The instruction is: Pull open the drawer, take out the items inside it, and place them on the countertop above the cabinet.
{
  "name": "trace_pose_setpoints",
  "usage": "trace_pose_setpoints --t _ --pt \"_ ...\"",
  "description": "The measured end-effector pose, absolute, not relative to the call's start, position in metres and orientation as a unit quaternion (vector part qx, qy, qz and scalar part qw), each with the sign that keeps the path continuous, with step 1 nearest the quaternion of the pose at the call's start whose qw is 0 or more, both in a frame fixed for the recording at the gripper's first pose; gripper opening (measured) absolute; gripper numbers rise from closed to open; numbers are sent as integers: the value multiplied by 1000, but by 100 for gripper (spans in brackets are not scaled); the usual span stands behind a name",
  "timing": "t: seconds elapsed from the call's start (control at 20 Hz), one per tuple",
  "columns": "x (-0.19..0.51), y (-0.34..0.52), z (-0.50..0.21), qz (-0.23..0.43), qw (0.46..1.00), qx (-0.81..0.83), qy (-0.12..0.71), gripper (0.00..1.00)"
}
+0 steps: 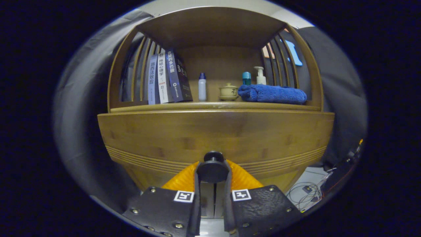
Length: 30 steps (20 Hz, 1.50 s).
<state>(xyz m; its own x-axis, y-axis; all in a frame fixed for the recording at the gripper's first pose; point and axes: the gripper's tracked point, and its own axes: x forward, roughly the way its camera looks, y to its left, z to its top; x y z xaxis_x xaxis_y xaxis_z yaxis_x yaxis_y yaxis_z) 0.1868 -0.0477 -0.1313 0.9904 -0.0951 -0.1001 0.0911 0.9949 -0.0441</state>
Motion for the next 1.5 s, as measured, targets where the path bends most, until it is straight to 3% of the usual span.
trace_pose_setpoints --t 1.05,1.5 --pt "53 -34 -155 -58 996 -22 58 27" --pt "39 -29 -158 -46 997 -15 62 27"
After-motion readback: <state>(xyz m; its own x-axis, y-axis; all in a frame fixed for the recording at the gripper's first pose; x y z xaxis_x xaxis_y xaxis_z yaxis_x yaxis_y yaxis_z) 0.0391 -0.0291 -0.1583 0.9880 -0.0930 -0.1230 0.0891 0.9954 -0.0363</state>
